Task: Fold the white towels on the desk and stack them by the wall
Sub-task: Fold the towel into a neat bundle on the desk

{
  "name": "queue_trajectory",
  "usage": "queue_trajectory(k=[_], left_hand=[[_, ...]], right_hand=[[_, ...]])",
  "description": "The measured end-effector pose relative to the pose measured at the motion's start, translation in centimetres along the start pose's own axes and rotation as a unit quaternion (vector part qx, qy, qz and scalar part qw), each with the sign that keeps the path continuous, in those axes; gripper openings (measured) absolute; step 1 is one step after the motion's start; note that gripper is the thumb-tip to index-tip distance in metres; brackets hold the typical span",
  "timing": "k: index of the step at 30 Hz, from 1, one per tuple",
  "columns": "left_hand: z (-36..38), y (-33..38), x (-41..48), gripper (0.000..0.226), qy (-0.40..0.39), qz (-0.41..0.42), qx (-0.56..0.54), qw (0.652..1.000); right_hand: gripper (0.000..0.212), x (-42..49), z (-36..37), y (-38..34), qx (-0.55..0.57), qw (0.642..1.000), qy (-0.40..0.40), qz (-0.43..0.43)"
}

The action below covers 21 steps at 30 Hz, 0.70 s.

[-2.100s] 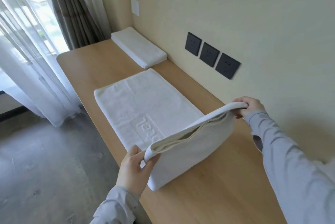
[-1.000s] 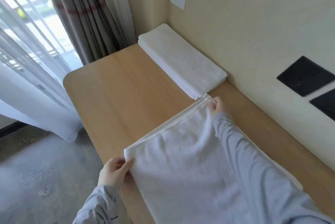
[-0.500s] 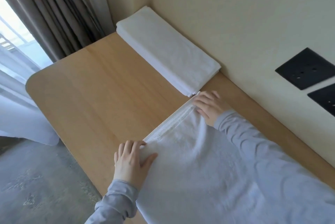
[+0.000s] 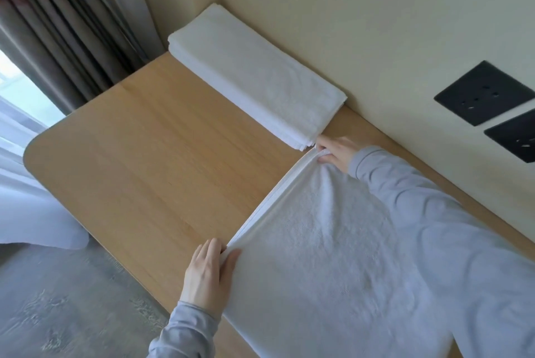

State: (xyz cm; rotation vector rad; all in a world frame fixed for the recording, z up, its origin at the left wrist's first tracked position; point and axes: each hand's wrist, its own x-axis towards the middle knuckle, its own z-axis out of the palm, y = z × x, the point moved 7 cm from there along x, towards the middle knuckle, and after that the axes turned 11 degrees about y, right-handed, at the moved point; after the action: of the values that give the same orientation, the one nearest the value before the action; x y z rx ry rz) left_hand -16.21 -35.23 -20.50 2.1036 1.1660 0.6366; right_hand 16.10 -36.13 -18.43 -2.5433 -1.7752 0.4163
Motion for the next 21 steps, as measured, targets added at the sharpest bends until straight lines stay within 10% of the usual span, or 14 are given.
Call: queue_trajectory(k=[8,13,16,21], left_hand=[[0.5,-1.1,0.1,0.031,-0.008,-0.004,-0.009,1.0],[-0.2,0.1,-0.7,0.042,0.049,0.039,0.155,0.986],[1.9,3.5,-1.7,0.044,0.011,0.14,0.184,0.973],[5.2,4.3,-2.2,0.063,-0.131,0.196,0.208,0.949]], right_hand=[[0.04,1.6,0.5,0.8,0.006,0.993,0.048,0.107],[0.024,-1.9,-0.8,-0.2,-0.004,0.944,0.278,0.178],[0.024,-5.5,-1.2,-5.8,0.059,0.902,0.425,0.052],[0.048,-10.5,5.8,-11.1,0.02,0.962,0.182,-0.203]])
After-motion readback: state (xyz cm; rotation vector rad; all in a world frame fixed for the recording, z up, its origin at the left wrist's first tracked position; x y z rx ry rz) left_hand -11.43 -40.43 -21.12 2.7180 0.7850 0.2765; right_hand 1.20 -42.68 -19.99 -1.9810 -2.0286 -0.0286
